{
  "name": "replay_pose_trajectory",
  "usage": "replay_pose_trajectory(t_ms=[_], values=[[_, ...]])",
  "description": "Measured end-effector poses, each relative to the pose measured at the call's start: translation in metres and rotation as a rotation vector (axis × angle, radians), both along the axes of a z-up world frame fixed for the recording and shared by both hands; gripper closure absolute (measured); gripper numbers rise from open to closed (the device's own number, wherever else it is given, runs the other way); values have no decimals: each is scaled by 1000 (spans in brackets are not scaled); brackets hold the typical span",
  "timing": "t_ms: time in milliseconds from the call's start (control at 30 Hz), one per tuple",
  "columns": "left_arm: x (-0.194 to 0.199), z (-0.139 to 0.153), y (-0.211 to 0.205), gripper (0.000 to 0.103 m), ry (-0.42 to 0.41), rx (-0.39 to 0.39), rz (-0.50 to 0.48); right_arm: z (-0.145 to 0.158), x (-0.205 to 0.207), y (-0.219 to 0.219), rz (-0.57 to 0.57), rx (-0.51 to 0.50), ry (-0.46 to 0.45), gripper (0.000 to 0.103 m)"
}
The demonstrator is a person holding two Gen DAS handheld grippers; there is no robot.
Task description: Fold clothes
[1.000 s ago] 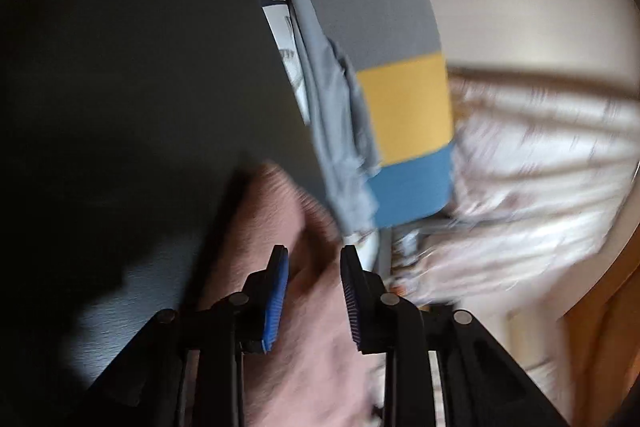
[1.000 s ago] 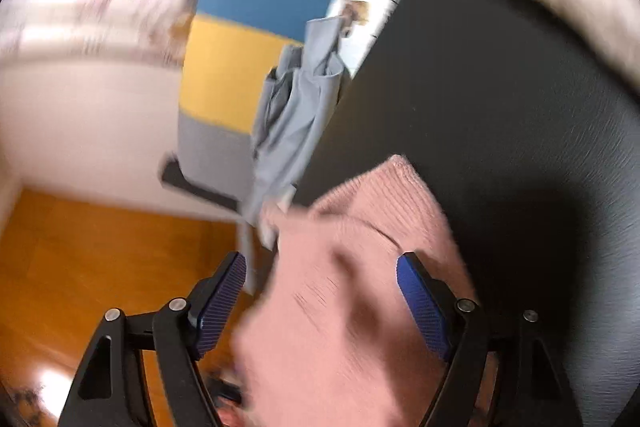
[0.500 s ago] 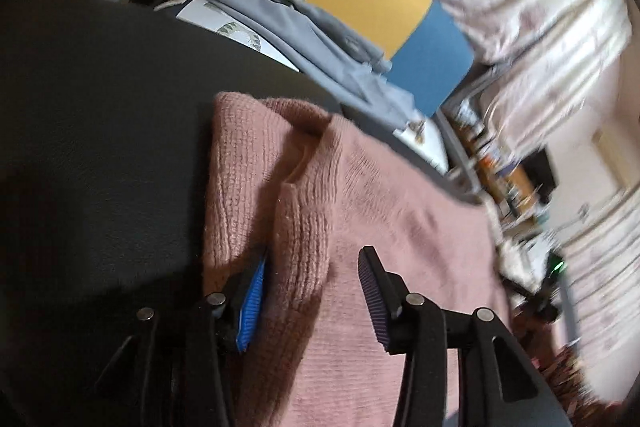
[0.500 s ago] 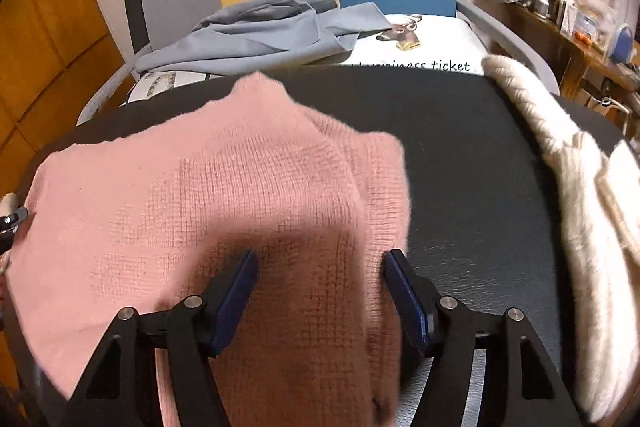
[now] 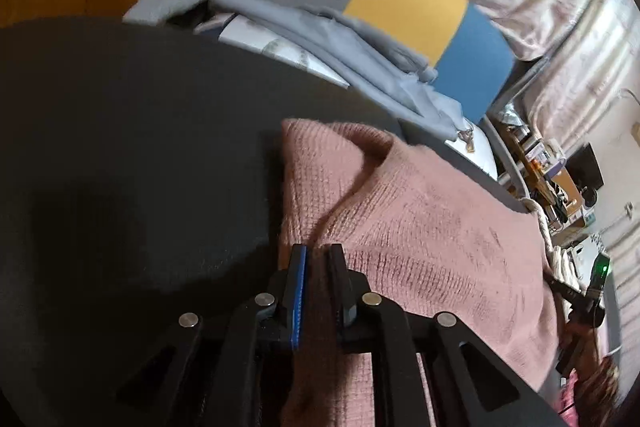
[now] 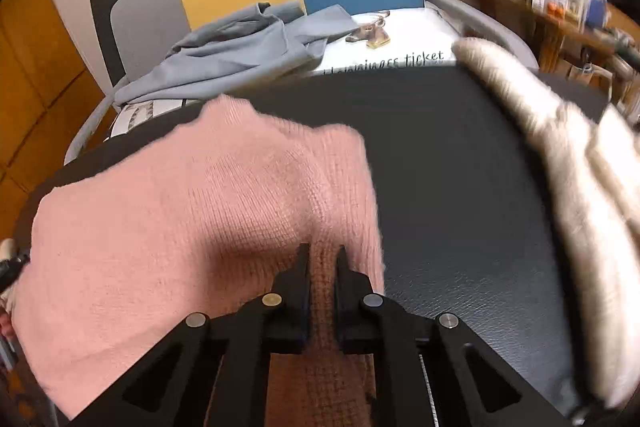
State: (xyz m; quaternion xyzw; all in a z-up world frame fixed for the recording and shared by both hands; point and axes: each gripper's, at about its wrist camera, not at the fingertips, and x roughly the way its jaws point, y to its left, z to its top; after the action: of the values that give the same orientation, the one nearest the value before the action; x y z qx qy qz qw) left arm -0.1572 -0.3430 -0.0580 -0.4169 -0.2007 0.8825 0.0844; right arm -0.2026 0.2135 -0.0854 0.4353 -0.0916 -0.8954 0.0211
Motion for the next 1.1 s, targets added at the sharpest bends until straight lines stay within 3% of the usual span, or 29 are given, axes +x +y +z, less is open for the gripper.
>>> replay_pose_trajectory(t_ms=[33,67,100,133,200,233,367,467,567,633,700,833,867,967,1033,1100], values=[[4,3,-2,74,-3,-24,29,4,4,2,-10,-6,17,87],[9,6,-3,74,-5,-45,57,7,9,4,-20,-11,33,80],[15,11,-3,75,4,-57,85,11,14,5,-31,-15,52,62],[25,17,-3,78,31,-70,116,20,25,5,-52,-14,79,57],[52,32,8,78,130,-80,133,37,47,2,-85,-13,135,61],[65,39,20,78,188,-79,103,46,59,-8,-57,-17,168,70],[95,41,99,77,275,-181,-137,50,92,-80,149,-10,179,77],[99,23,156,77,232,-346,-247,37,101,-132,276,42,155,77],[88,12,160,76,113,-469,-151,12,103,-168,322,200,76,77],[86,9,151,74,69,-437,-133,-7,107,-166,311,273,32,76],[89,10,144,74,72,-397,-131,-8,115,-152,284,203,59,75],[100,22,139,77,73,-343,-101,3,124,-110,219,-42,86,72],[108,27,142,77,99,-300,-106,9,131,-98,190,-81,118,72],[119,34,170,76,187,-219,-205,20,138,-71,135,-87,150,72],[118,32,208,76,209,-232,-325,20,132,-60,121,-47,150,72],[118,22,230,76,180,-288,-386,14,123,-47,105,-40,130,72]])
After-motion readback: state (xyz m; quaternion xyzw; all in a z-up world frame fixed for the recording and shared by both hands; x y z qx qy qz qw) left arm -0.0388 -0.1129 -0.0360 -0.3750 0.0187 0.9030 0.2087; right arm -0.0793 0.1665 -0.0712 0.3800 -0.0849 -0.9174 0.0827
